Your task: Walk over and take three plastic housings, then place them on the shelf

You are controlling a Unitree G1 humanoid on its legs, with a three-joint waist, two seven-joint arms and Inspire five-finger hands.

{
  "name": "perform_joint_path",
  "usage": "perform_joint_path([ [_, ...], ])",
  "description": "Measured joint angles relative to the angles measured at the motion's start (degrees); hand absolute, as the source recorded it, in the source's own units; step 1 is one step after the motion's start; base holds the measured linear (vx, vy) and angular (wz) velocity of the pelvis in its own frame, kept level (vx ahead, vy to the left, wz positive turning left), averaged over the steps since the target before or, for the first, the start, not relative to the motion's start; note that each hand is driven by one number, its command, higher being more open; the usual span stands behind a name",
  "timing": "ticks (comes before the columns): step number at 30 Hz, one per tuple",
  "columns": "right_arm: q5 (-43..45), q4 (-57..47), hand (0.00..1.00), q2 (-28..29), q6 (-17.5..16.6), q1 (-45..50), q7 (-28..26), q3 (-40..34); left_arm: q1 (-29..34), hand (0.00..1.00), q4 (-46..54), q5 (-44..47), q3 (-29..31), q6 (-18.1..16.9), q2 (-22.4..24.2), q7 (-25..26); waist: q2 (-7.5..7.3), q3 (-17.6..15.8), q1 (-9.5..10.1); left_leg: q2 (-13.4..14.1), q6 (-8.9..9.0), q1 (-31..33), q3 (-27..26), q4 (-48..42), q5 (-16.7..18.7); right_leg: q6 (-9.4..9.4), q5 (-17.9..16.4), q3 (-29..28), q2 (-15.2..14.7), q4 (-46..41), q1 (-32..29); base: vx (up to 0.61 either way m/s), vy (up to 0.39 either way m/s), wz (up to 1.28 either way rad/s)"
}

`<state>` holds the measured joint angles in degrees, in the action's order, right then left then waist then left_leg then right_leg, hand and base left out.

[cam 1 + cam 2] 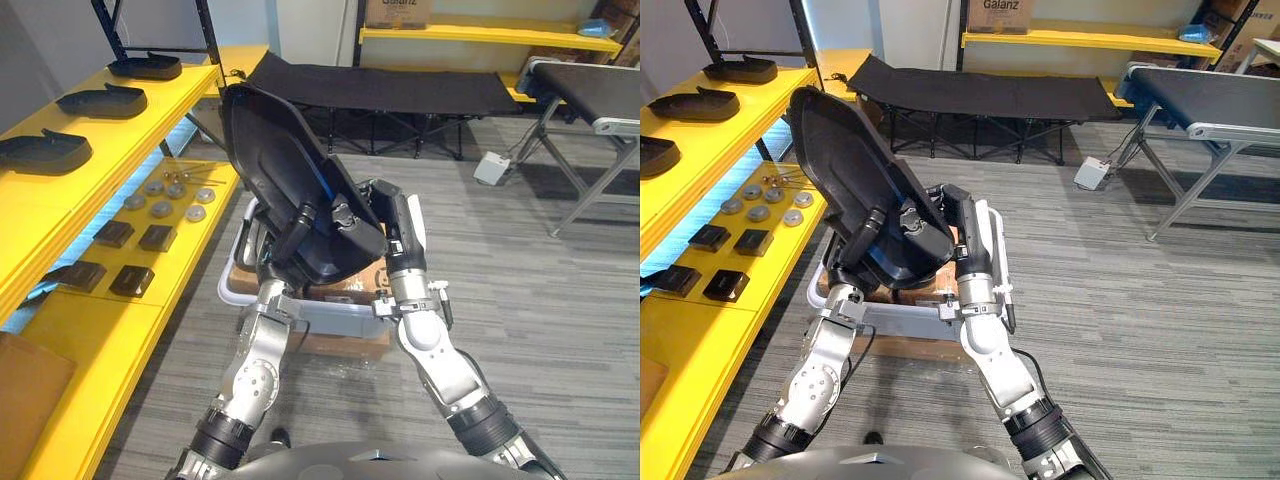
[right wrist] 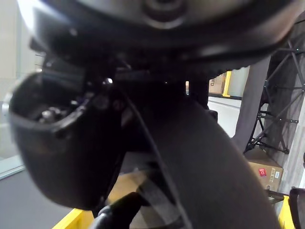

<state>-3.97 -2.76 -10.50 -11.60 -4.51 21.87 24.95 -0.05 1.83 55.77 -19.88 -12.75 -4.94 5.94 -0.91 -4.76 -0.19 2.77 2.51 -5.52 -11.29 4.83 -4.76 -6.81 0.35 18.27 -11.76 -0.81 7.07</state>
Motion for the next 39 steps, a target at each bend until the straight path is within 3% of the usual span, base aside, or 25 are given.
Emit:
perform_joint_path([
  [6, 2.70, -0.48, 1.00, -2.42, -0.11, 3.47, -3.97, 3.68, 0.02, 0.00, 1.90, -5.13, 3.46, -2.30, 1.02, 5.22, -0.59, 0.46, -0.16, 0.04, -0.03, -0.01, 0.08, -0.01, -0.03, -0.16, 0.09, -0.02, 0.05, 0.02, 0.01, 0.00, 0.000, 0.00],
  [12, 9.07, -0.46, 1.00, -1.98, -0.35, 5.74, -7.09, 7.95, 0.03, 0.00, 9.17, -23.45, 7.61, -5.09, 2.13, 9.16, -0.75, 0.58, 0.32, -0.06, -0.03, 0.05, 0.47, -0.03, -0.03, -0.17, 0.10, 0.06, 0.01, 0.02, 0.16, 0.01, 0.001, 0.02],
  [17, 11.69, -2.94, 1.00, -1.83, -4.74, 5.36, -8.07, 4.16, 0.55, 0.00, 13.73, -42.93, 8.62, -5.59, -0.16, 13.22, -0.60, 0.76, 0.59, -0.09, -0.01, 0.11, 0.49, -0.01, 0.00, -0.19, 0.11, 0.05, -0.04, 0.03, 0.06, 0.00, 0.000, 0.00],
  [21, 11.47, -7.98, 1.00, -2.07, -10.82, 5.33, -8.25, 0.29, 3.46, 0.00, 13.92, -60.07, 10.86, -5.36, -2.33, 18.09, 0.51, 1.45, -0.12, -0.03, 0.25, 0.30, 0.28, 0.00, 0.20, 0.00, -0.01, -0.08, 0.07, 0.73, -0.03, 0.00, 0.000, -0.02],
  [24, 14.43, -9.46, 1.00, -2.53, -13.37, 5.39, -10.05, -2.58, 5.18, 0.00, 13.96, -68.26, 13.21, -4.99, -4.04, 20.95, 1.04, 1.79, -0.22, 0.11, 0.28, 0.48, 0.16, 0.00, 0.22, 0.02, 0.02, -0.20, 0.25, 1.01, -0.11, 0.00, 0.000, -0.01],
  [31, 20.18, -9.44, 1.00, -2.75, -12.42, 10.46, -15.46, -6.80, 8.19, 0.00, 13.88, -71.11, 19.26, -4.27, -4.70, 24.15, 1.22, 1.94, -0.05, 0.59, 0.36, 1.18, -0.70, -0.02, 0.30, -0.20, 0.37, -1.20, 0.83, 1.79, -1.00, 0.02, -0.006, -0.06],
  [34, 19.97, -9.40, 1.00, -2.74, -9.45, 14.10, -16.38, -10.02, 9.67, 0.00, 13.79, -62.88, 20.84, -4.45, -4.71, 22.20, 1.27, 1.95, -0.37, 0.64, 0.46, 1.17, -0.89, -0.03, 0.39, -0.29, 0.43, -1.37, 0.89, 1.88, -1.04, 0.05, -0.008, -0.04],
  [39, 17.77, -6.89, 1.00, -2.76, -2.63, 16.04, -16.50, -12.61, 11.77, 0.00, 12.99, -42.47, 22.05, -5.89, -4.51, 12.09, 1.29, 1.94, -1.26, 0.79, 0.70, 0.98, -1.35, -0.05, 0.82, -0.25, 0.41, -1.97, 1.03, 1.92, -1.17, 0.02, -0.004, -0.06],
])
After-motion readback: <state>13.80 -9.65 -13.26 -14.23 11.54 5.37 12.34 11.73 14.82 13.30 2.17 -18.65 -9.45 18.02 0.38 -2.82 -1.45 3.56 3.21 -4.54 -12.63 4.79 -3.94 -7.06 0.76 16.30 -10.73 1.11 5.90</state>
